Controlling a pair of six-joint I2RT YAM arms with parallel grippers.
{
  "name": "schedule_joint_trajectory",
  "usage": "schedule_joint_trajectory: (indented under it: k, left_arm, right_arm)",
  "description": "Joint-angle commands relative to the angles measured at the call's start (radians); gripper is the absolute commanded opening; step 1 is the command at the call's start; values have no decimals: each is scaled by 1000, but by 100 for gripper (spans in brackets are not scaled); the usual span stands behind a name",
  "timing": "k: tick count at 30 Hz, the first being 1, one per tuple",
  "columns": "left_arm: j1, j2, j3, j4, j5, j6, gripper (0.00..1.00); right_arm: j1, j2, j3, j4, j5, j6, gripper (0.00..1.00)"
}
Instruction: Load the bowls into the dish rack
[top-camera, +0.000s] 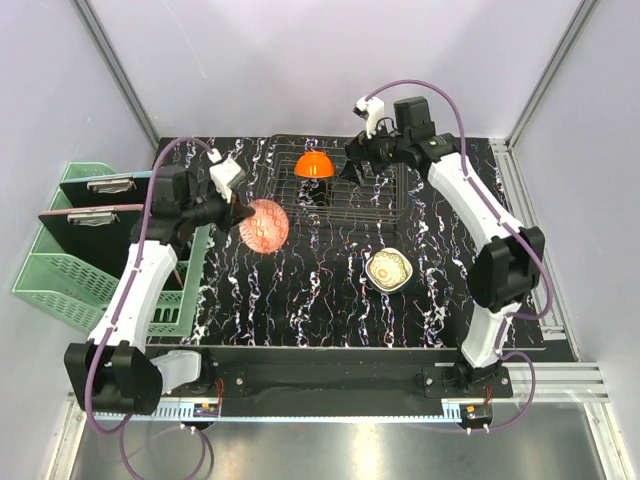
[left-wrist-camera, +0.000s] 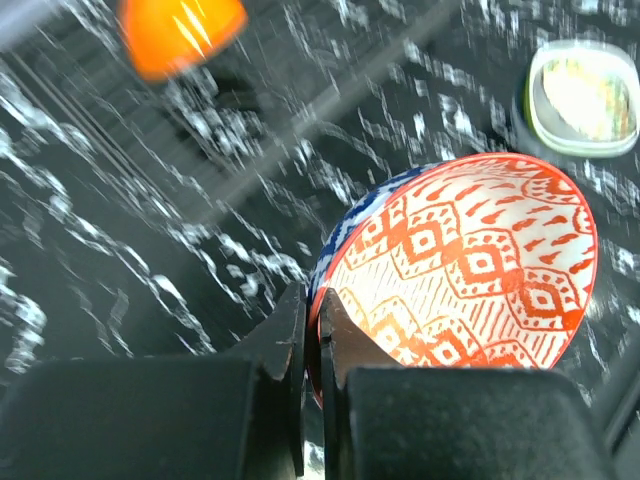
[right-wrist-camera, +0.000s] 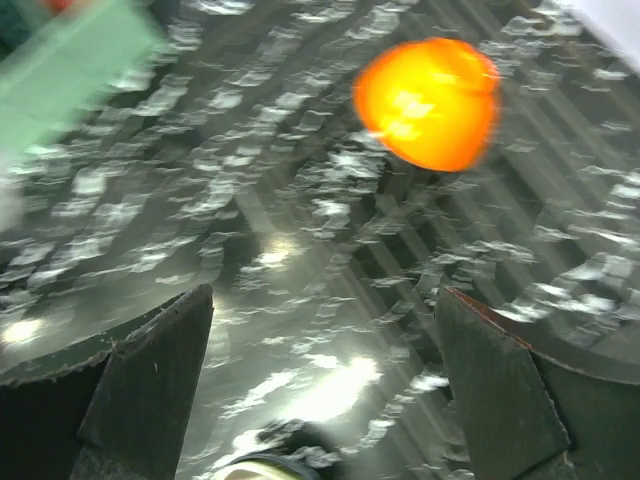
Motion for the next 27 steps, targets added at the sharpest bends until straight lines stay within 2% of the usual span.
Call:
schedule_joint_trajectory:
  k: [1, 8, 14, 27]
  left_arm:
    - [-14, 12, 57, 149, -9, -117, 0]
    - [-62, 68, 87, 274, -95, -187, 0]
    - [-157, 118, 128, 294, -153, -199, 0]
    - [-211, 138, 186, 301, -147, -244, 0]
  right_arm:
    - [16, -79, -56, -23, -315, 115, 99]
    - [16, -80, -85, 9, -510, 201, 98]
    - [16, -41, -94, 105, -620, 324, 97]
    - [18, 15, -148, 218, -721, 451, 96]
